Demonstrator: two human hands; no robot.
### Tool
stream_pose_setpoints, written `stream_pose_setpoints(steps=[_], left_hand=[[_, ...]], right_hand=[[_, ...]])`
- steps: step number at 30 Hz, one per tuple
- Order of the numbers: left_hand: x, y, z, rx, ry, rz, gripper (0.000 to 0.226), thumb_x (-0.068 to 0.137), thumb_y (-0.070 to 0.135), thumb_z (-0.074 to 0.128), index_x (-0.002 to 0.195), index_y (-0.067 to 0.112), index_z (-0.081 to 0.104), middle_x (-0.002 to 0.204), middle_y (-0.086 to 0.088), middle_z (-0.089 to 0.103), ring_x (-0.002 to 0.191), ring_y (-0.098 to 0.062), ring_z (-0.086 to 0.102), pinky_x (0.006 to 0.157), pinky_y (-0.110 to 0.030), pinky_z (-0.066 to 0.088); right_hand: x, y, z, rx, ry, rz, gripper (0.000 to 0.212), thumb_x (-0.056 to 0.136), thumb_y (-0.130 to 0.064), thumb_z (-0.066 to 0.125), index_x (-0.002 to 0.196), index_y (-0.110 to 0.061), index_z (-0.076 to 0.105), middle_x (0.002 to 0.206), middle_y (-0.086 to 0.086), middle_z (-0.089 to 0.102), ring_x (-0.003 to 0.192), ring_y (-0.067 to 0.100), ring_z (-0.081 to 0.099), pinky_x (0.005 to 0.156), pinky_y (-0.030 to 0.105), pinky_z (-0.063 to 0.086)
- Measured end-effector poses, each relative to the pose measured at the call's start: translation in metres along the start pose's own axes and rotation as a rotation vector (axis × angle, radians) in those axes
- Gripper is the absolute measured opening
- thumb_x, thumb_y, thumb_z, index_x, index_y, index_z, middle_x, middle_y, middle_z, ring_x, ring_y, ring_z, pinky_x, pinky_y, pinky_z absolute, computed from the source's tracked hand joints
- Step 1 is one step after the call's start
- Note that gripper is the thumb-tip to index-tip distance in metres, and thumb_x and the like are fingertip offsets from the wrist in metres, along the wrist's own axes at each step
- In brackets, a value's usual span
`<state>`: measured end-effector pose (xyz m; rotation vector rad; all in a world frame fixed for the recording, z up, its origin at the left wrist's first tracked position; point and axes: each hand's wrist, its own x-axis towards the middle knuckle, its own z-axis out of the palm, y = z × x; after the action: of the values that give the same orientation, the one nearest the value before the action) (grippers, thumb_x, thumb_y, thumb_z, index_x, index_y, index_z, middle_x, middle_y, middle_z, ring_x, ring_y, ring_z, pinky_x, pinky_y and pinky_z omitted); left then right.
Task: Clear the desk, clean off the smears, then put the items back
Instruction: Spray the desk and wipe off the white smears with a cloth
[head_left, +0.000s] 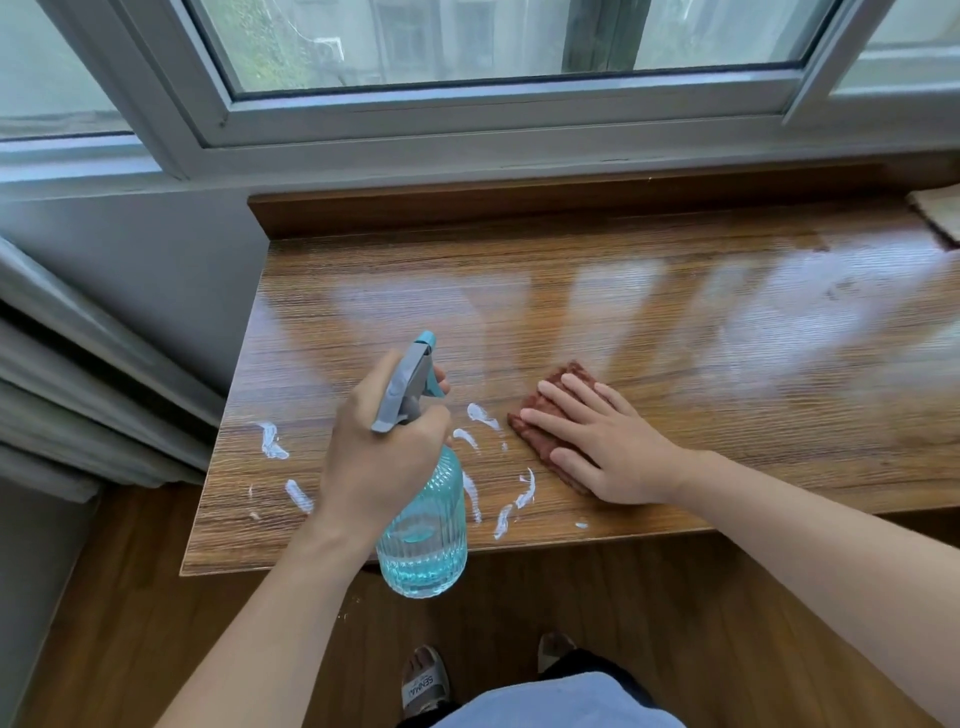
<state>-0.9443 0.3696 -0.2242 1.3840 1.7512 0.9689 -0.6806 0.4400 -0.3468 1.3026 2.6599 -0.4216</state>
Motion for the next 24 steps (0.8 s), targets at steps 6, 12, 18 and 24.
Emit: stream_pose_setpoints(steps=[6,12,18,24], left_hand=[[-0.002,-0.003,-0.005,-0.045,0.006,-0.042,0.027,0.075,0.02,0.057,0.1,0.028,0.065,0.1,-0.023,0.065,0.082,-0.047,0.067,0.072,-0.063,0.057],[-0.001,-0.003,-0.009,-0.038,0.019,-0.076,0.029,0.075,0.019,0.055,0.101,0.028,0.066,0.097,-0.014,0.07,0.079,-0.044,0.071,0.074,-0.063,0.057],[0.001,-0.003,-0.003,-0.019,0.001,-0.067,0.028,0.075,0.021,0.058,0.1,0.03,0.066,0.096,-0.011,0.07,0.081,-0.038,0.07,0.072,-0.062,0.06],[-0.003,-0.005,-0.003,-0.035,-0.042,-0.055,0.021,0.083,0.009,0.061,0.096,0.026,0.065,0.092,-0.017,0.069,0.081,-0.04,0.07,0.064,-0.043,0.055]], right_hand=[[0.058,0.009,-0.013,-0.003,0.022,0.146,0.059,0.105,-0.059,0.015,0.16,-0.048,-0.003,0.172,-0.006,-0.009,0.157,0.02,-0.014,0.127,0.047,-0.004],[0.136,0.001,-0.033,0.086,-0.033,0.306,0.058,0.105,-0.054,0.015,0.159,-0.049,-0.003,0.171,-0.001,-0.013,0.156,0.028,-0.016,0.125,0.053,-0.006],[0.053,-0.007,-0.015,-0.011,-0.019,0.069,0.056,0.108,-0.049,0.022,0.16,-0.048,0.001,0.171,-0.006,-0.012,0.157,0.023,-0.017,0.125,0.046,-0.007],[-0.036,0.0,-0.002,-0.026,-0.086,-0.041,0.056,0.108,-0.051,0.023,0.159,-0.051,0.001,0.167,-0.017,-0.019,0.152,0.008,-0.029,0.125,0.038,-0.015]])
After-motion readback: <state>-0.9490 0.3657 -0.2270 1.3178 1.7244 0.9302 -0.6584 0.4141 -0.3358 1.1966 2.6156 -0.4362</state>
